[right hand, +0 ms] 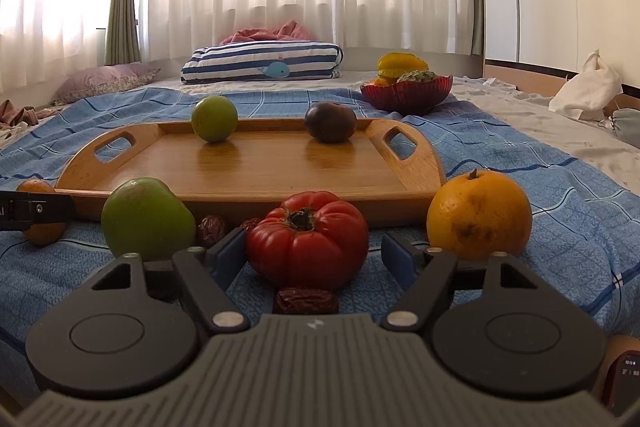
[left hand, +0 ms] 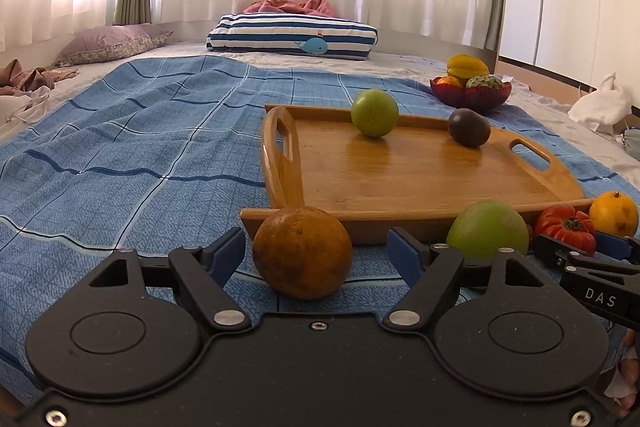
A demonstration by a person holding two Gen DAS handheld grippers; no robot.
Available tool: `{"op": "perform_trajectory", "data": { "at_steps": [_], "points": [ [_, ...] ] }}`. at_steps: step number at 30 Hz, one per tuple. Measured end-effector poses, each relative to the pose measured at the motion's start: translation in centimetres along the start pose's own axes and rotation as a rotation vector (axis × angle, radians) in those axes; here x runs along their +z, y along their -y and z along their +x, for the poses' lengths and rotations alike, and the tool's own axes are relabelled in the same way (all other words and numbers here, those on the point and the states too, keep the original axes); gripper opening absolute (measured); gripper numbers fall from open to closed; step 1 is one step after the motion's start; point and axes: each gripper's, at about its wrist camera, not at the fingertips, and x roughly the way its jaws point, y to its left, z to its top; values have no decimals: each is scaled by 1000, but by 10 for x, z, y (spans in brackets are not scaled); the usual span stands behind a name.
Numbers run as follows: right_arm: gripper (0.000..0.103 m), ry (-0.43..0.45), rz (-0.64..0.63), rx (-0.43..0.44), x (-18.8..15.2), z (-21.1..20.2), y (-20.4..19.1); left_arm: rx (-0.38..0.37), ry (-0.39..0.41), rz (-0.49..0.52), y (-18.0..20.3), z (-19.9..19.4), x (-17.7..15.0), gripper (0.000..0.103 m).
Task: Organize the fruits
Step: 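Grasp the orange-brown citrus with the left gripper while the right grasps the red tomato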
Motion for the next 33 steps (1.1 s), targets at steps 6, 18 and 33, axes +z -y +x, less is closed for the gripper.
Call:
{"op": "perform_trajectory", "data": {
  "at_steps": [6,18,33],
  "points": [
    [80,-3,-7,1,0,2,-1,9,-14,15,1,5,0,69],
    [75,-5,-23,2,0,3,-3,40,-34,25,3,12,-3,52],
    [73,-8,-34,0,1,3,-4,38,-33,27,2,8,-2,51]
  ]
}}
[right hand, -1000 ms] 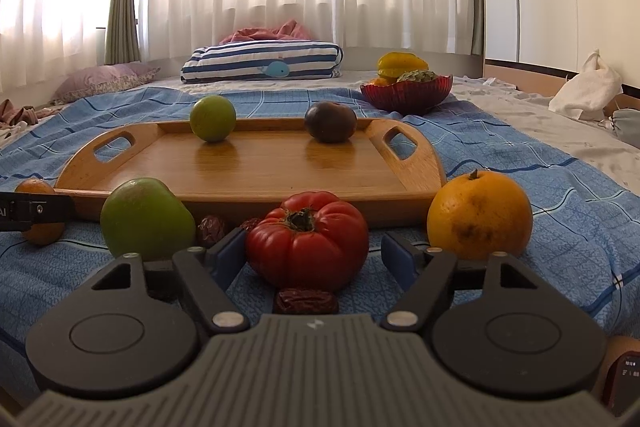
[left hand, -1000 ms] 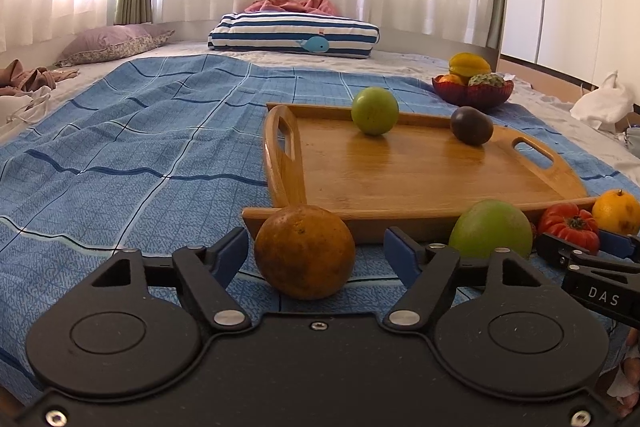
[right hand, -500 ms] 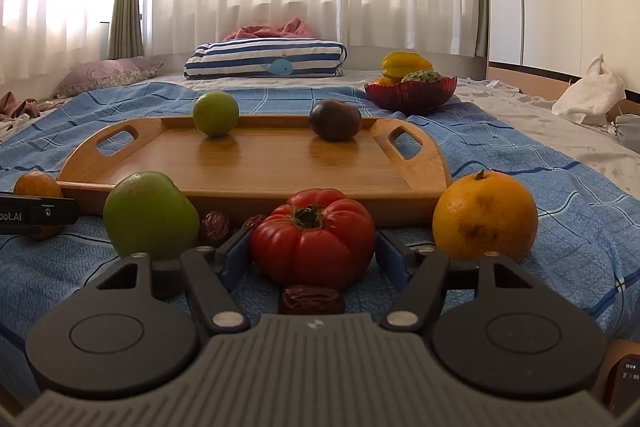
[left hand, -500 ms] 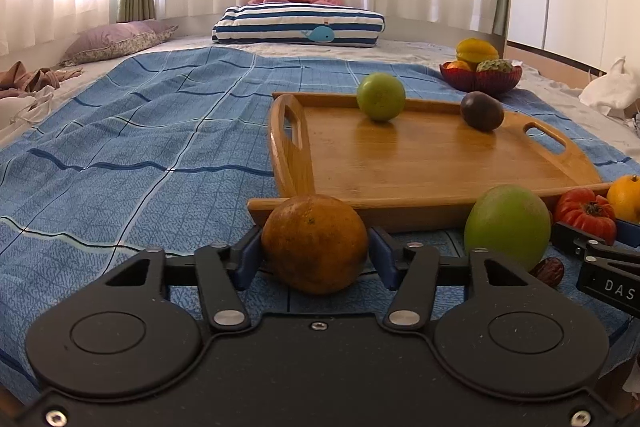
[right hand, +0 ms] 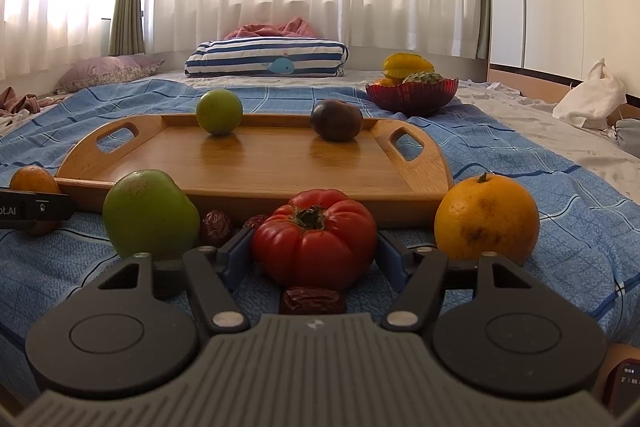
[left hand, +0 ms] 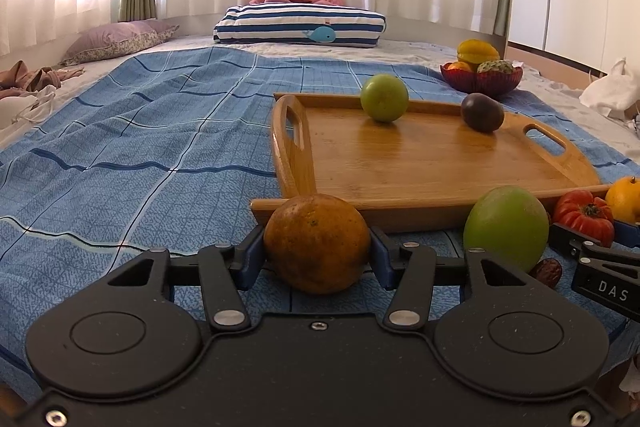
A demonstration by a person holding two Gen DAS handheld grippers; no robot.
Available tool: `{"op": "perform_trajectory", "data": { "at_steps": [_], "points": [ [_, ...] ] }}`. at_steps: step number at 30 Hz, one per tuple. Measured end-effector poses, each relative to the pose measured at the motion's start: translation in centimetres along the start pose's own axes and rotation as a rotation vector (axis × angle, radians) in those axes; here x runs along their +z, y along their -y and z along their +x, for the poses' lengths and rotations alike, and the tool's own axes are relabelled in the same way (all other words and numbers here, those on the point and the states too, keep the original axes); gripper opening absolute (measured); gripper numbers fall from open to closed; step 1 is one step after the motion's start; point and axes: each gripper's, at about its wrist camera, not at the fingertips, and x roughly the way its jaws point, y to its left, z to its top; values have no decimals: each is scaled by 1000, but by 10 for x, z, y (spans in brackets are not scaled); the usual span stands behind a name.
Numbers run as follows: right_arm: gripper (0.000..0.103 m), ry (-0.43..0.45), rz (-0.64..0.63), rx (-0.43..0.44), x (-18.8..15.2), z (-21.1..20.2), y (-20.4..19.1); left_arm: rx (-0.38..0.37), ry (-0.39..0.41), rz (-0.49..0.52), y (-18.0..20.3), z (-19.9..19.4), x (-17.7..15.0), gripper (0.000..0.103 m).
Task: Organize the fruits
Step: 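Grasp the orange-brown citrus with the left gripper while the right grasps the red tomato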
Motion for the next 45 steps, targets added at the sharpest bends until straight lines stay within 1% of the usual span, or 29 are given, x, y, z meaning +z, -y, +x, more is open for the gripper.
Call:
{"op": "perform_trajectory", "data": {
  "at_steps": [1,4,8,12,15,22,33,45],
  "points": [
    [70,-1,-1,-1,0,0,0,1,1,2,0,-1,0,51],
    [67,-6,0,4,1,0,0,11,13,8,2,-6,1,51],
    [66,-12,3,7,3,1,1,17,35,21,4,-15,3,51],
    [66,-12,40,12,6,0,3,14,52,30,7,-22,8,51],
    [66,-2,66,22,8,-3,5,12,62,36,10,-26,12,51],
    [66,39,77,29,16,-11,6,2,80,48,15,-32,24,51],
    [66,90,93,30,29,-17,13,-4,94,53,21,-30,41,51],
    [66,128,140,41,52,-9,28,-29,91,65,30,-16,62,51]
  ]
}}
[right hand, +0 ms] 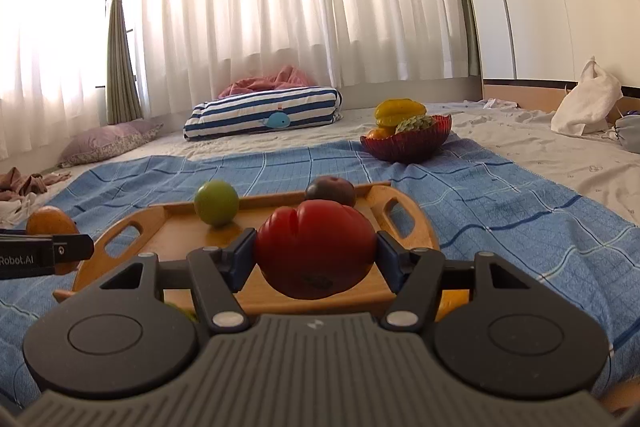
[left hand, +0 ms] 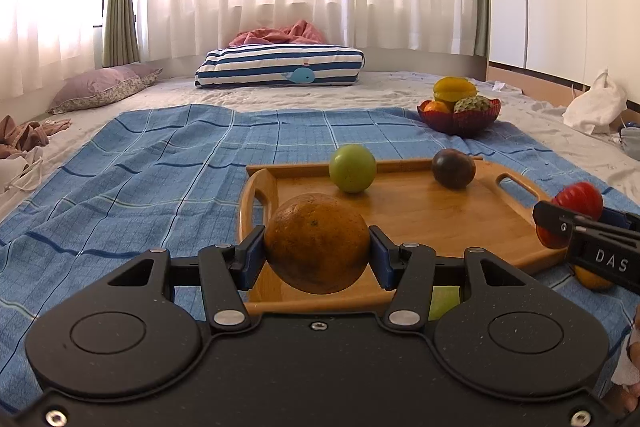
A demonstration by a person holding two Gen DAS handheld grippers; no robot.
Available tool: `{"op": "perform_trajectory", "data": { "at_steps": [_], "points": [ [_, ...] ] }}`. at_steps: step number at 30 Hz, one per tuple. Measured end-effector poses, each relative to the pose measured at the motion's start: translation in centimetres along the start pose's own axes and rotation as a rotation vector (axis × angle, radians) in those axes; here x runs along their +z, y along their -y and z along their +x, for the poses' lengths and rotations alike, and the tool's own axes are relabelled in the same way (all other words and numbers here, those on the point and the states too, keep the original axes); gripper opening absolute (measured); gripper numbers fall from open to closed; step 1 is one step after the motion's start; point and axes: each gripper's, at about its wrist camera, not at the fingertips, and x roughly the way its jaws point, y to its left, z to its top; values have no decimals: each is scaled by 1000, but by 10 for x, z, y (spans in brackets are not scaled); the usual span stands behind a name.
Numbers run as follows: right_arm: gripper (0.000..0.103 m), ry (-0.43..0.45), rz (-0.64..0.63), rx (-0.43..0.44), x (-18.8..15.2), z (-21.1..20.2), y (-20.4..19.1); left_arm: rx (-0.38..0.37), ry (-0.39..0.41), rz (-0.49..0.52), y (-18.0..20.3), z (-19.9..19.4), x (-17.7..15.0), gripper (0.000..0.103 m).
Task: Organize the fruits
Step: 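Carry the citrus over the tray with the left gripper while the right carries the tomato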
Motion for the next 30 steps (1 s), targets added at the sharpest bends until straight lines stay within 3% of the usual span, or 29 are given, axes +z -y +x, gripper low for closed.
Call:
{"op": "perform_trajectory", "data": {
  "at_steps": [16,30],
  "points": [
    [66,17,28,7,43,38,26,-29,-15,-27,-5,34,33,51],
    [66,-142,89,59,71,105,53,-47,-120,-95,-22,96,63,51]
  ]
}}
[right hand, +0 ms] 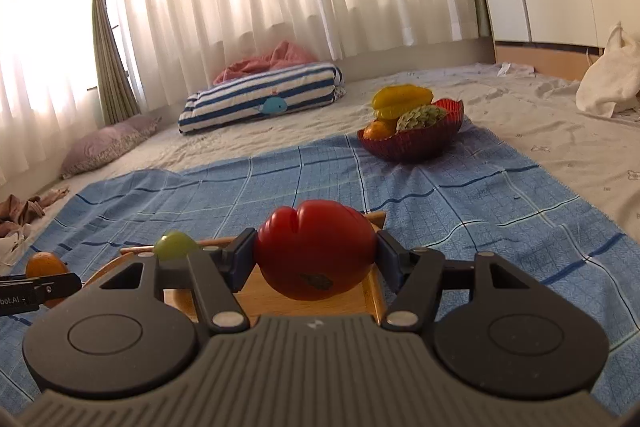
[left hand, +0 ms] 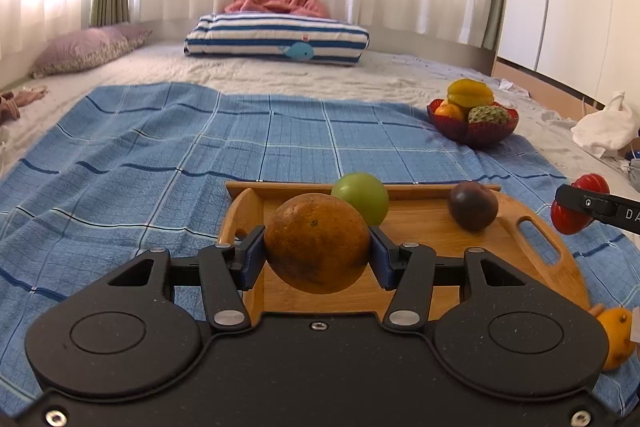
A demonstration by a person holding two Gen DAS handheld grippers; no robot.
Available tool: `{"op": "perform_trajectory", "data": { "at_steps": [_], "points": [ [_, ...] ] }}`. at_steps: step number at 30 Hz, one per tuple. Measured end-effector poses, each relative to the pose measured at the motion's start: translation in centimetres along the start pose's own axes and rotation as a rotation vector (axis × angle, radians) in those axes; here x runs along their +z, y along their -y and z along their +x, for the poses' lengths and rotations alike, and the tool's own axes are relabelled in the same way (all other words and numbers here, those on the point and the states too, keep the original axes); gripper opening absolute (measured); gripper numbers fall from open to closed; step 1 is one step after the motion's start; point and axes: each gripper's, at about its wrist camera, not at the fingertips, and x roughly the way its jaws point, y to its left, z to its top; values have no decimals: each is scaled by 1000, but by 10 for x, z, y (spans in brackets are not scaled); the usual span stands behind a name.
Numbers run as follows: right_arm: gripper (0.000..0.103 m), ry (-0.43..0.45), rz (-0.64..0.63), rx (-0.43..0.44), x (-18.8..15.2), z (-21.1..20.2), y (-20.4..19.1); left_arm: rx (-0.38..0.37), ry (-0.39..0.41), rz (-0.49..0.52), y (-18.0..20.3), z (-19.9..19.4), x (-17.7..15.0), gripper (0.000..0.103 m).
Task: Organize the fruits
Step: 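Carry the citrus over the tray with the left gripper while the right carries the tomato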
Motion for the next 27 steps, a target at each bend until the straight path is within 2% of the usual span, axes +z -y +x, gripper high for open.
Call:
{"op": "perform_trajectory", "data": {
  "at_steps": [8,16,27],
  "points": [
    [65,-128,87,22,6,40,14,8,-72,-34,-11,42,21,51],
    [65,-180,85,1,4,66,13,38,-128,-43,-15,87,28,51],
    [65,-222,105,-6,2,88,8,58,-132,-64,-16,112,28,51]
  ]
}}
